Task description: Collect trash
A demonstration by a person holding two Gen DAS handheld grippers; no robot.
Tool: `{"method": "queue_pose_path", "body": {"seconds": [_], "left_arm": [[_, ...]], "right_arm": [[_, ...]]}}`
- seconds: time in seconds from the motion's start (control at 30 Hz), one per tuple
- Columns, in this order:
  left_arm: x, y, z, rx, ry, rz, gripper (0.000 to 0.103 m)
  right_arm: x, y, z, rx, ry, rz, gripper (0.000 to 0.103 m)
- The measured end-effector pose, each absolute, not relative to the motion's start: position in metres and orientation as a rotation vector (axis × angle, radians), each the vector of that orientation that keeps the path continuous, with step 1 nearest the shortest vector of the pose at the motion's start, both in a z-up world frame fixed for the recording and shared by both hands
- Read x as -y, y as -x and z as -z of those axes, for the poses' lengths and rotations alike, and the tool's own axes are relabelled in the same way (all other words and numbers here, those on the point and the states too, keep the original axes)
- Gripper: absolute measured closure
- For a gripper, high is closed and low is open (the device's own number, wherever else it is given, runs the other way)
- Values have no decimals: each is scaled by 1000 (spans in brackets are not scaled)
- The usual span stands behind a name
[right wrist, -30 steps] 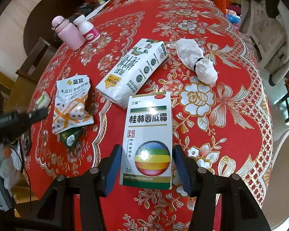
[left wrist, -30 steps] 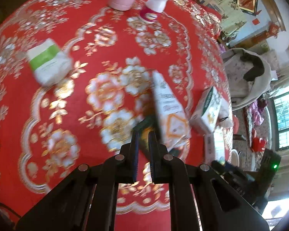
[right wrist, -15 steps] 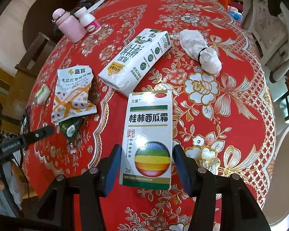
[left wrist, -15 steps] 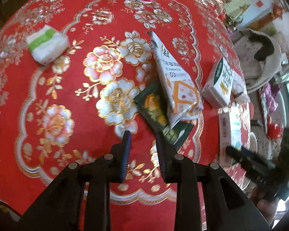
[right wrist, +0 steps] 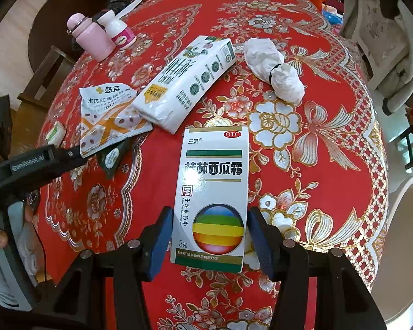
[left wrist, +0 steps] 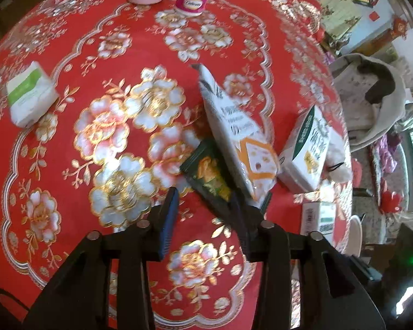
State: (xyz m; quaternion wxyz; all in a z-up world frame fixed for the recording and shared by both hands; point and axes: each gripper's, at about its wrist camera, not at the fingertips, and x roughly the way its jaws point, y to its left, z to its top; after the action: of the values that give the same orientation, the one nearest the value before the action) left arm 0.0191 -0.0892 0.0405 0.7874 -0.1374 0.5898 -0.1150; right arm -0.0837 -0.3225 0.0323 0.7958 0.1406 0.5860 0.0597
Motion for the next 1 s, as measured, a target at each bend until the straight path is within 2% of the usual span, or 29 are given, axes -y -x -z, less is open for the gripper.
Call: {"method": "queue_pose_path", "body": {"seconds": [0.07,0.5,0.53,0.57,0.6,0.77,1.0], "left_arm": [[92,-23,-41,-1265,315,251,56],[121,-40,-31,-1289,238,218,57],[122,-39,-31,-1287,221,220,65],[121,-37,-31,-1287,184,216,80],[120,-35,-29,-1290,166,220,84],[107,-18,-26,-1329,185,303,93],[94,23,-37,-1342,158,372,97]], "right_arm": [[324,83,-31,-1262,-310,-126,50],[331,78,-30,-1257,-322,-129,49],[331,78,-30,-1256,-321,-130,49],[330,77,-29,-1255,-317,-132,48],[329,75,-29,-1251,-311,-134,48],[324,76,-29,-1223,-289,-118,50],[321,89,-35,-1208,-303,-138,50]]}}
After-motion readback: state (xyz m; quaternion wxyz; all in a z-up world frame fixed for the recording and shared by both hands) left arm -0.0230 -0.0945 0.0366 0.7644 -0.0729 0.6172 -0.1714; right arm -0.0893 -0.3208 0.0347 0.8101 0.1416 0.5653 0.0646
